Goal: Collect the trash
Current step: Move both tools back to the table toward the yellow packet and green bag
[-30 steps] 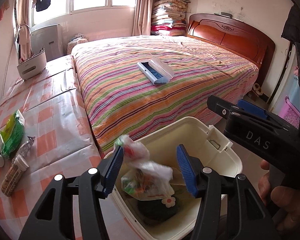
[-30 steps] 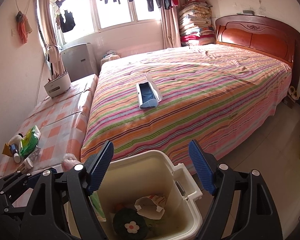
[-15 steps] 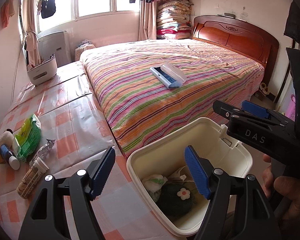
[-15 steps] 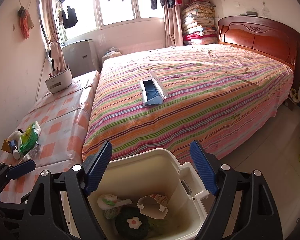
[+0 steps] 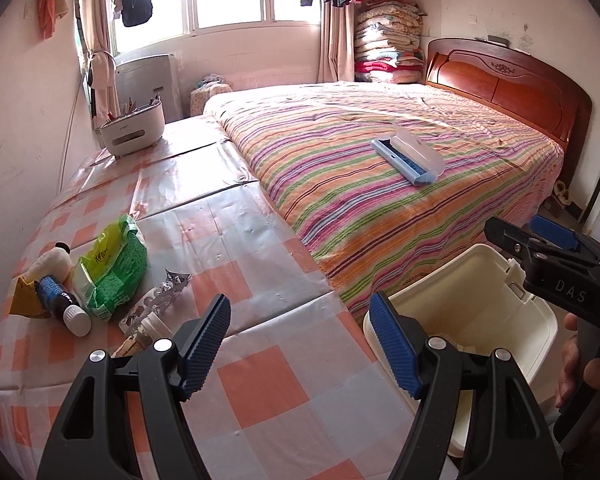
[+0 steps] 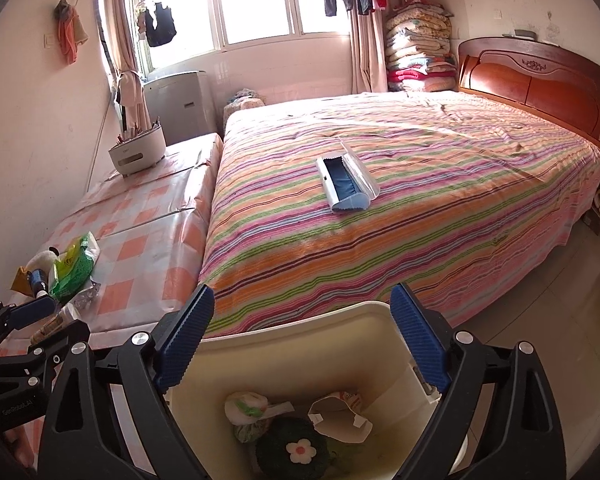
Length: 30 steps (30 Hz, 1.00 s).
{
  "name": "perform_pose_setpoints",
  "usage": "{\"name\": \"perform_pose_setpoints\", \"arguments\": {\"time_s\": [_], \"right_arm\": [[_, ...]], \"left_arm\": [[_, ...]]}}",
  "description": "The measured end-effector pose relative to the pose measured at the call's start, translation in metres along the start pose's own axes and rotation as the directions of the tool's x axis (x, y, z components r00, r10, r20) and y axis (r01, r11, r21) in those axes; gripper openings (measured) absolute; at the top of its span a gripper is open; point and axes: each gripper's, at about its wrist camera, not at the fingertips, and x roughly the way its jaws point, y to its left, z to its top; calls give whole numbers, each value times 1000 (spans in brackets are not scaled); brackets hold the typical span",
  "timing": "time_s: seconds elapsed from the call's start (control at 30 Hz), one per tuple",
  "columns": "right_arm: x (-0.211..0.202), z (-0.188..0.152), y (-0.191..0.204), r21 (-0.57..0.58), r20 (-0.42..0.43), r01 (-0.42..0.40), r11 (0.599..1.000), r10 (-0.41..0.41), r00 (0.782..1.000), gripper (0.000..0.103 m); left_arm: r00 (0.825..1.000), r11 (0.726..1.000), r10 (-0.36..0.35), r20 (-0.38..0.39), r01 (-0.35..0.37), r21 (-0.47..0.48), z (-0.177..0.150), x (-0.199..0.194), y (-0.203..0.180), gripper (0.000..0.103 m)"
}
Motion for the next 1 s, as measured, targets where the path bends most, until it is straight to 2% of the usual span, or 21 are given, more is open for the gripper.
{"name": "perform_pose_setpoints", "arguments": {"time_s": [0.1, 0.27, 0.43, 0.57, 0.77, 0.9, 1.0], "right_arm": [[4, 0, 18, -29, -5, -41, 999, 41, 999, 93], [19, -1, 53, -40, -64, -154, 987, 152, 986, 94], [30, -1, 94, -92, -88, -201, 975, 193, 977, 94], [37, -2, 123, -135, -107, -230, 964, 217, 970, 94], [49, -6, 156, -178, -144, -263, 948, 239, 960, 94], [56, -8, 173, -192, -161, -283, 940, 254, 954, 94], [59, -8, 185, -207, -171, -306, 929, 274, 946, 94]], "left_arm": [[1000, 999, 21, 5, -21, -40, 0, 0, 22, 70], [998, 992, 58, 9, -57, -108, -5, -1, 59, 71], [991, 973, 131, 22, -125, -194, -10, -6, 108, 75], [978, 941, 209, 20, -196, -275, -14, -11, 154, 75], [949, 872, 314, -23, -298, -387, -21, -14, 223, 75], [937, 819, 344, -62, -331, -469, -27, -11, 263, 75], [934, 794, 344, -93, -343, -502, -30, -3, 285, 75]]}}
